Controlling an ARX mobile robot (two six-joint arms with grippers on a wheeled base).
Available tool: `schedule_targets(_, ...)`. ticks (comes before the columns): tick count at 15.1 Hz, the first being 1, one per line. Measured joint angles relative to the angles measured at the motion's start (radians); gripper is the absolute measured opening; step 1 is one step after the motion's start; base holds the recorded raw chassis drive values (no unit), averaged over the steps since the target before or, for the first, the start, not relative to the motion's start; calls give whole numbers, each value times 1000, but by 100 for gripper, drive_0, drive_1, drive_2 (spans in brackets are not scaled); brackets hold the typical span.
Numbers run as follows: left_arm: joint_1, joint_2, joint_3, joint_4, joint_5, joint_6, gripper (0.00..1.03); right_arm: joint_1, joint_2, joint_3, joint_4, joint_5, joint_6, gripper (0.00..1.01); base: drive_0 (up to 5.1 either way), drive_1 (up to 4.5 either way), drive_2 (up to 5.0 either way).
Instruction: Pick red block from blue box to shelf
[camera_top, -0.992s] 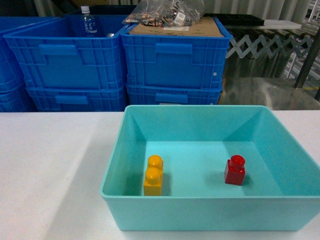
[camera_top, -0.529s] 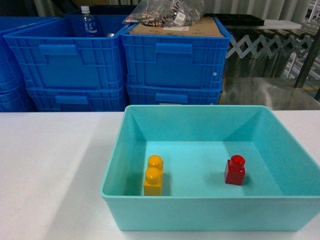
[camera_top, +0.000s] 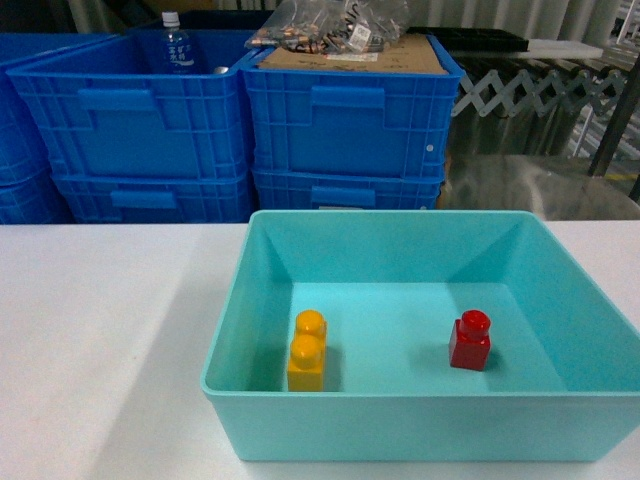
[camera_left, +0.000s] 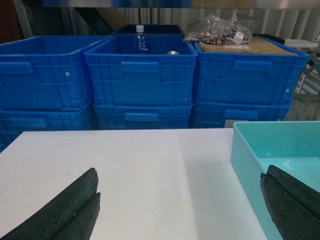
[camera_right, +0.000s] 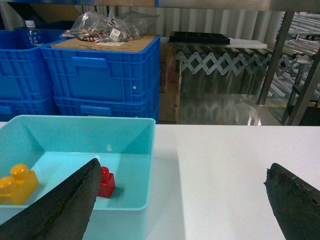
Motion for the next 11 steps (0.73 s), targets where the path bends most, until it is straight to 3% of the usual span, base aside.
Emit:
schedule_targets(7, 0, 0, 0, 0, 0, 0, 98, 0, 1, 0, -3, -2, -1, 98, 0, 0, 0)
schedule_targets(8, 0, 0, 0, 0, 0, 0, 98, -18, 65, 24, -71, -93, -24, 98, 0, 0, 0)
schedule_targets(9, 0, 0, 0, 0, 0, 0, 98, -11, 203, 51, -10, -129, -25, 98, 0, 0, 0)
schedule_targets(11, 0, 0, 0, 0, 0, 0, 98, 16, 475, 146, 158, -141, -14, 98, 0, 0, 0)
